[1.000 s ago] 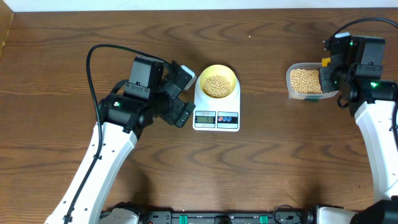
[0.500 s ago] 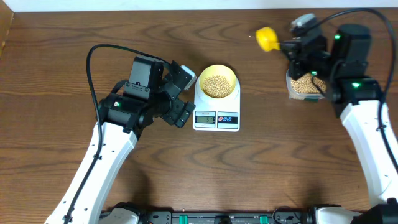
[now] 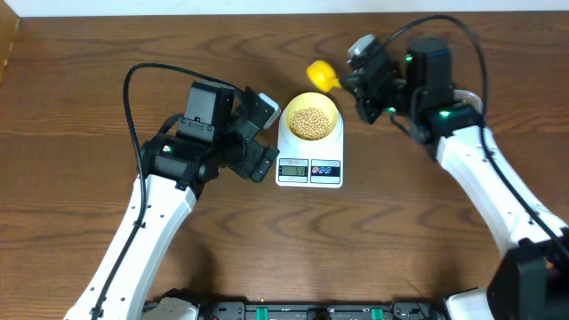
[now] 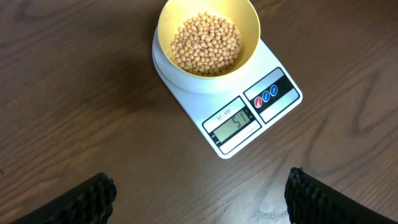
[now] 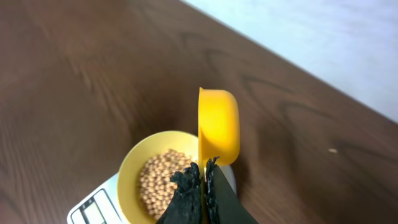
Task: Scoop item into bowl and weigh 50g on scale
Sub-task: 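Carry the scoop left over the yellow bowl on the scale, then tilt the scoop with the right gripper to pour soybeans into the bowl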
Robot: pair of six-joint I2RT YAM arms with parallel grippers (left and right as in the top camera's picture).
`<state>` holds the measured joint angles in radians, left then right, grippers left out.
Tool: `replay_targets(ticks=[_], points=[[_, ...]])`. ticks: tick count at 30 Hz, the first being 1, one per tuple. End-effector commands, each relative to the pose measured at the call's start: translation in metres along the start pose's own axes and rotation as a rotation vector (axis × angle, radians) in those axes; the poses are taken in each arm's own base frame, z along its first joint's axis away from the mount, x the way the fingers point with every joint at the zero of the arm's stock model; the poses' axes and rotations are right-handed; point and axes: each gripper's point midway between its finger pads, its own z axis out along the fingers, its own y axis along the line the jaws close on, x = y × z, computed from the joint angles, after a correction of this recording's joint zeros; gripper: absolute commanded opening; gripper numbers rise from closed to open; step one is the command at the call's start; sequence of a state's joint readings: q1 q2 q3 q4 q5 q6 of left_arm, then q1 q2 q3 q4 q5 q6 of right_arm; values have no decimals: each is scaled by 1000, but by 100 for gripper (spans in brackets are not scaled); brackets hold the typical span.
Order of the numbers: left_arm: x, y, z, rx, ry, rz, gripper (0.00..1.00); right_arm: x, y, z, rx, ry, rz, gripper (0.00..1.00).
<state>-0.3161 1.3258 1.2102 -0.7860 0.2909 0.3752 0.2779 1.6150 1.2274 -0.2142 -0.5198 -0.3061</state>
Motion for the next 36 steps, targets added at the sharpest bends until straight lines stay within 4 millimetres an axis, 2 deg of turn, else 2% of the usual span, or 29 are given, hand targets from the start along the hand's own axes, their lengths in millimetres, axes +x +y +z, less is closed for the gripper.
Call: replay_targets(ticks=[1,4,8,13,24,30,36], points=[[4,-4,1,17,5,14,89,3,20,14,-54,13,-91,1],[4,-4,1,18,5,14,89,6,29,21,-64,28,-124,1],[4,-4,1,17,5,14,89,15,28,26,-11,85,-169,1],[4,-4,1,17,5,14,89,27,30,26,-1,145,-245,1],[4,-4,1,17,5,14,89,41,33,24,-32,194,-344,1],[4,-4,1,18,5,14,89,51,41,34,-63,220,-348,1],[4,-4,1,17,5,14,89,60,41,40,-73,241,-338,1]])
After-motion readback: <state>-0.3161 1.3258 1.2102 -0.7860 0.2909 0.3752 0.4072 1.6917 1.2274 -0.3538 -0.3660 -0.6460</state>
